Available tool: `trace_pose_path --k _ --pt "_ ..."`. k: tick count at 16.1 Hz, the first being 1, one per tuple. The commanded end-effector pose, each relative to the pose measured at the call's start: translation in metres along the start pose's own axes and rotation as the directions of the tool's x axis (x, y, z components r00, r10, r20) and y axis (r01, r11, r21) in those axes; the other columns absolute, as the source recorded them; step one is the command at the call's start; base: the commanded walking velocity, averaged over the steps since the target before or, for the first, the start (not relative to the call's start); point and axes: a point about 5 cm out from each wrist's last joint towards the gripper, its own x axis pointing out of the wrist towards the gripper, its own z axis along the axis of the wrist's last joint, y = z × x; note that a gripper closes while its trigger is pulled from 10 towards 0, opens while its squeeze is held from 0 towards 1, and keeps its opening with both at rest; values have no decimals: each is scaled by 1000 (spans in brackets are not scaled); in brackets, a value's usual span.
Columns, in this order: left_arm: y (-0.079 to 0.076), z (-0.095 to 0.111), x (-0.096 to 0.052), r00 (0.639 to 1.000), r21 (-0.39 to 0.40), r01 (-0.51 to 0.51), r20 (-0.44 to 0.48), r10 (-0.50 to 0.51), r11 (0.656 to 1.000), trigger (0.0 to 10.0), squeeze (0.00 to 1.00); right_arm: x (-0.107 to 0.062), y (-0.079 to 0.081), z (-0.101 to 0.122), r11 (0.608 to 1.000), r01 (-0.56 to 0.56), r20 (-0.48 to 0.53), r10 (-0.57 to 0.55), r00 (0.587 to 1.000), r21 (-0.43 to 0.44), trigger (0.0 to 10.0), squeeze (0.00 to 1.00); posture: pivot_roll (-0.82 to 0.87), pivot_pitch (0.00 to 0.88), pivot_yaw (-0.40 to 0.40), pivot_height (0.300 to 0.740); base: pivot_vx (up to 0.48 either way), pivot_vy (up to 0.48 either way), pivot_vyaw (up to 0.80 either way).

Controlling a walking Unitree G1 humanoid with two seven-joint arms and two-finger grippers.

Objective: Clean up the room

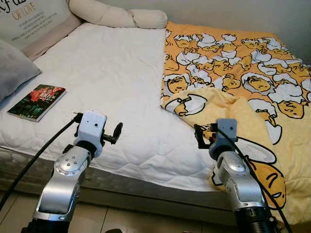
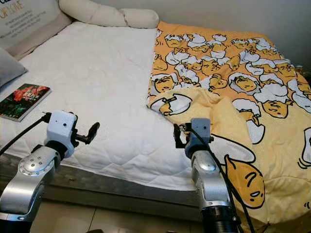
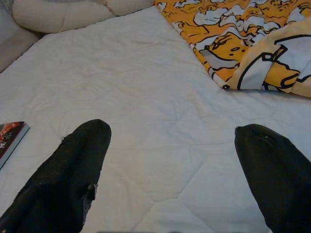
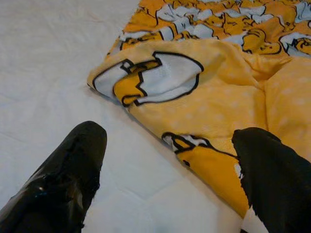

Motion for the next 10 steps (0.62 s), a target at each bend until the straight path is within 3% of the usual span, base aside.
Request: trace_pose_path --k 1,4,5,6,8,9,10 --pt "-2 -2 0 1000 10 12 -2 -12 1000 10000 0 1 -1 1 1000 1 -9 -1 1000 -7 10000 12 -11 0 -27 740 0 0 0" --pt "-4 -3 -1 999 16 44 -4 -44 999 10000 0 5 -10 -11 994 54 -102 -63 993 -90 10000 0 -6 0 -35 740 0 0 -448" --pt "-7 -4 -1 994 46 107 -10 -107 993 10000 0 10 -19 -17 978 71 -149 -101 984 -195 10000 0 -5 0 -36 740 0 0 0" --pt "-8 -4 -2 991 56 133 -14 -132 990 10000 0 12 -22 -20 973 77 -176 -117 978 -217 10000 0 -5 0 -35 740 0 0 0" --pt "-16 -4 -3 958 113 285 -39 -283 952 10000 0 23 -36 -33 954 74 -282 -160 946 -291 10000 0 -5 0 -38 740 0 0 0" --pt "-20 -4 -3 935 141 355 -56 -351 924 10000 0 26 -41 -35 946 82 -310 -183 933 -312 10000 310 -2 0 -42 740 0 0 0" --pt "-23 -3 -3 918 155 396 -66 -391 905 10000 0 29 -43 -36 943 83 -326 -193 925 -324 10000 318 -3 0 -41 740 0 0 0"
